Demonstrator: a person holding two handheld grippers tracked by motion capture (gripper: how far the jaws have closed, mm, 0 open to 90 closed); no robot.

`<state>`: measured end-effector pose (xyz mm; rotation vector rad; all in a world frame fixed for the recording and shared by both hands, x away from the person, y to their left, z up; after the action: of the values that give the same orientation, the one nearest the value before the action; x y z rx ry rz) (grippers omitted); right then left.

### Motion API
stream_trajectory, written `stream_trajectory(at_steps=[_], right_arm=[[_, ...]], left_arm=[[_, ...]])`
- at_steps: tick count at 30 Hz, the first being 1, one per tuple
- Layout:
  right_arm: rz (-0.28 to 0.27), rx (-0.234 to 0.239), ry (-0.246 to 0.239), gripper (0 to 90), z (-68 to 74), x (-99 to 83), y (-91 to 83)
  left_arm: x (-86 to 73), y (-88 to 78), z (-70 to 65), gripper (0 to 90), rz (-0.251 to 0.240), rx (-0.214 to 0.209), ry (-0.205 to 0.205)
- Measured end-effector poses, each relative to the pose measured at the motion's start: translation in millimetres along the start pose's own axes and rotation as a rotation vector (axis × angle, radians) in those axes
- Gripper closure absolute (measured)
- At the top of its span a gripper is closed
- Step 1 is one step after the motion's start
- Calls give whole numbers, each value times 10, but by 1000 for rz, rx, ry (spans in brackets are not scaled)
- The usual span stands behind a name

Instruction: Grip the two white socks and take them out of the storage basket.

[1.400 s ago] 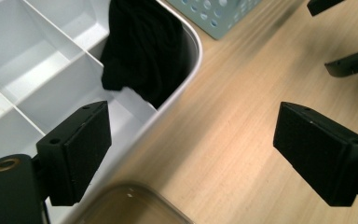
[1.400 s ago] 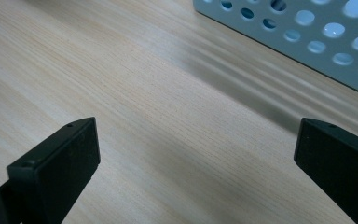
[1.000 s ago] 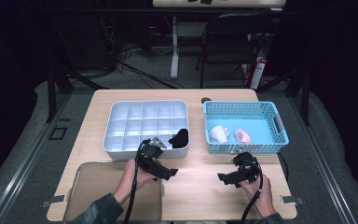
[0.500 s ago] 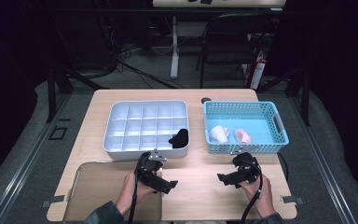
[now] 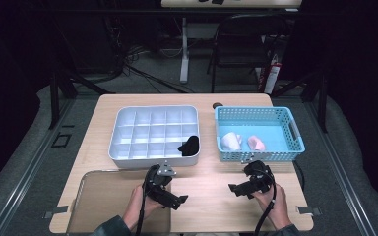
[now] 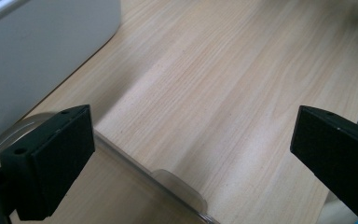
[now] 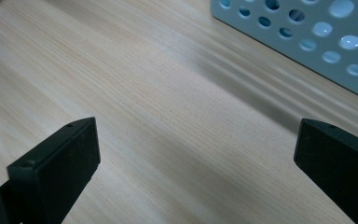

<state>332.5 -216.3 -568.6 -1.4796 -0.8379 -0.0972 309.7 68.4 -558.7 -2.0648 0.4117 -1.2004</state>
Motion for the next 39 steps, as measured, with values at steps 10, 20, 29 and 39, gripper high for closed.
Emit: stream_trajectory(at_steps=[10,20,29,39], right_arm=[[-19,17,-5,0,43,60,-156],[-33,52,-4,0,1,197,-289],[-55,61,2,0,-100,363,-368],[-78,50,44,15,-260,554,-333]], left_arm=[[1,11,28,0,3,3,7],[13,21,52,1,-16,24,23],[-1,42,41,1,1,28,20],[2,44,43,1,-16,19,25]])
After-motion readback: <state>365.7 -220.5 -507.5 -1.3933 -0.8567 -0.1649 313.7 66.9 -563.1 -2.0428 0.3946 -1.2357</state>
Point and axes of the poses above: each handheld gripper's, and its own axes: y roughly forward along the jaws, x roughly out of its top, z roughly to its left, the point moved 4 cm from there along y, roughly forward along the jaws, and after that the axes turned 15 degrees about -x, right-handed, at the moved point
